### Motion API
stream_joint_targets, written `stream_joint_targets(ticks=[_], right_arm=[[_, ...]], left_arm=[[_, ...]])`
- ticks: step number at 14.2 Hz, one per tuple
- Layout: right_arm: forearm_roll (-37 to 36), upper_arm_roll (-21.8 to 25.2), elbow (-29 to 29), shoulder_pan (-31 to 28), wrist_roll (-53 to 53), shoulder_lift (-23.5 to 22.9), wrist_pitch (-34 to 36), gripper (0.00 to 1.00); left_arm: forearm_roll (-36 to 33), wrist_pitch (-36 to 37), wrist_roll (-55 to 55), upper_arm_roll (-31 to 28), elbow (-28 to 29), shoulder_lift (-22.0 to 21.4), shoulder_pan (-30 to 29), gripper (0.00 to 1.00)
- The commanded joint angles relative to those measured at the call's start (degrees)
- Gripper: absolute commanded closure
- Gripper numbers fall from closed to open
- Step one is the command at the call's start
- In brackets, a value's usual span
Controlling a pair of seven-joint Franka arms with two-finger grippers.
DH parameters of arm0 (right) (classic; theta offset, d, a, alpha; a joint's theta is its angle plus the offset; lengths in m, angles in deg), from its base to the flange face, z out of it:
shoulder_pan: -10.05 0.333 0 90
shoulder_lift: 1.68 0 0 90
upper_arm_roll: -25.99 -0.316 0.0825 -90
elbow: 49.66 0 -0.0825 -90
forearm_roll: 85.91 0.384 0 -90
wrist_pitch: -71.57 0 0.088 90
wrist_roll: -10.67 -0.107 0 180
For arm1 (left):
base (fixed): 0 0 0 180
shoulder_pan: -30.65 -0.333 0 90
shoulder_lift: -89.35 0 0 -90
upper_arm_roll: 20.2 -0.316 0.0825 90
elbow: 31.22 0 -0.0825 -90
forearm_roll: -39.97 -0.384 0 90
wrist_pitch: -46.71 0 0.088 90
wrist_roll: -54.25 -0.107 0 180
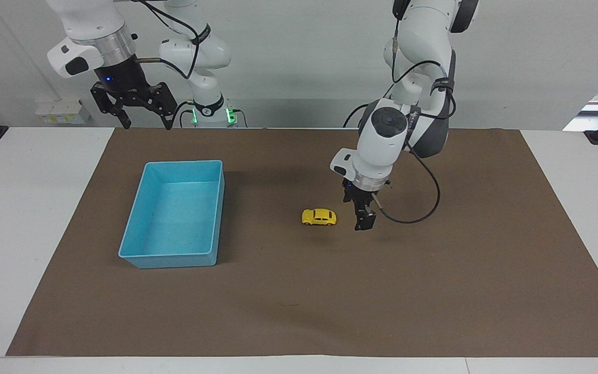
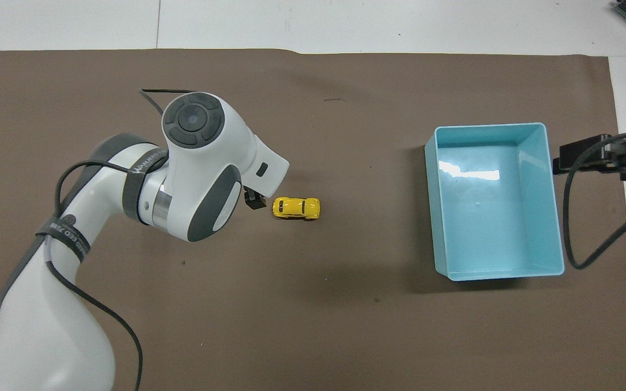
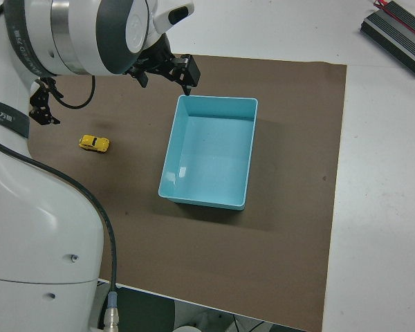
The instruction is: Wind up and store yellow beetle car
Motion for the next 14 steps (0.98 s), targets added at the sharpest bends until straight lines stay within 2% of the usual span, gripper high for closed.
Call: stream_joint_targets(ticks=[1, 3, 6, 14], right_arm=[[1.0, -0.2, -0.3, -0.6, -1.0, 0.7, 0.8, 0.00], [1.0, -0.2, -0.3, -0.6, -1.0, 0.7, 0.8, 0.00], [1.0, -0.2, -0.3, -0.6, -1.0, 0.8, 0.8, 0.00], [1.0, -0.2, -0.3, -0.6, -1.0, 0.7, 0.8, 0.00]], left_arm=[[-0.4, -2.9, -1.1, -1.0, 3.7, -1.1, 2.6, 0.00], [-0.4, -3.8, -0.8, -1.1, 4.3, 0.2, 5.0, 0.00], [-1.2, -10.0, 2.2, -1.5, 4.2, 5.0, 9.2, 0.00], [-4.6, -9.1, 3.3, -1.5, 6.7, 4.9, 10.4, 0.00]])
